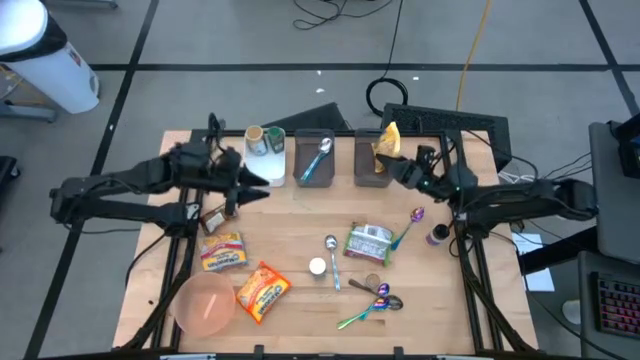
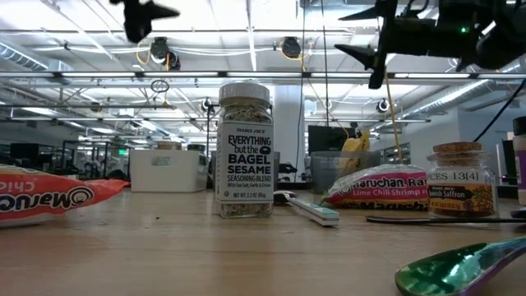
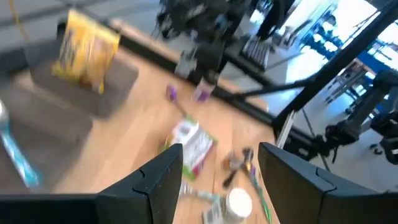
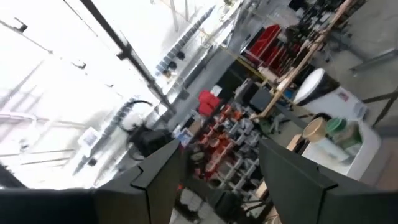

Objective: Pick & Place Food Item
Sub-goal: Put the top violet spoon into the left black bin

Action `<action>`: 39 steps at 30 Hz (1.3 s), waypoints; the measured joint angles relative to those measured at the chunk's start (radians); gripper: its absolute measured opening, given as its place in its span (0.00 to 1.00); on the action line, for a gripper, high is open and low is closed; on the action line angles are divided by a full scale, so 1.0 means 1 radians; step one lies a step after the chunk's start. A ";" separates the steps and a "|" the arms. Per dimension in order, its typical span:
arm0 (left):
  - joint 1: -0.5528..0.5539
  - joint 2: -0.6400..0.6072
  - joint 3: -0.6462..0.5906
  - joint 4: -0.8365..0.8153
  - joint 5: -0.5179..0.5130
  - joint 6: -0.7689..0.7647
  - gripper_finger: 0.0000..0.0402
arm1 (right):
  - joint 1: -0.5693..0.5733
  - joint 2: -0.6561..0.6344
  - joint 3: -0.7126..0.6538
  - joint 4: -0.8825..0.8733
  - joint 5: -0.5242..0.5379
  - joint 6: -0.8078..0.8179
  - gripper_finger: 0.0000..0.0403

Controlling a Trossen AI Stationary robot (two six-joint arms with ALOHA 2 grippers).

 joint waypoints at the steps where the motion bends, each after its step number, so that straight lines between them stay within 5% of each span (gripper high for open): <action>1: -0.006 -0.001 -0.026 0.003 0.000 -0.014 0.54 | 0.014 0.017 -0.009 0.032 0.003 0.001 0.52; 12: -0.052 0.115 -0.217 0.227 0.002 -0.141 0.54 | 0.160 0.156 0.018 0.121 0.077 -0.081 0.52; 18: -0.072 0.225 -0.224 0.397 0.002 -0.106 0.54 | 0.224 0.173 0.155 -0.060 0.073 -0.236 0.52; 23: -0.077 0.307 -0.224 0.501 0.014 -0.180 0.54 | 0.236 0.164 0.338 -0.480 -0.007 -0.336 0.52; 32: -0.076 0.369 -0.224 0.548 0.083 -0.238 0.54 | 0.192 0.147 0.739 -1.594 -0.058 -0.457 0.51; 39: -0.075 0.369 -0.224 0.636 0.081 -0.242 0.54 | 0.047 0.137 0.800 -2.125 -0.153 -0.389 0.43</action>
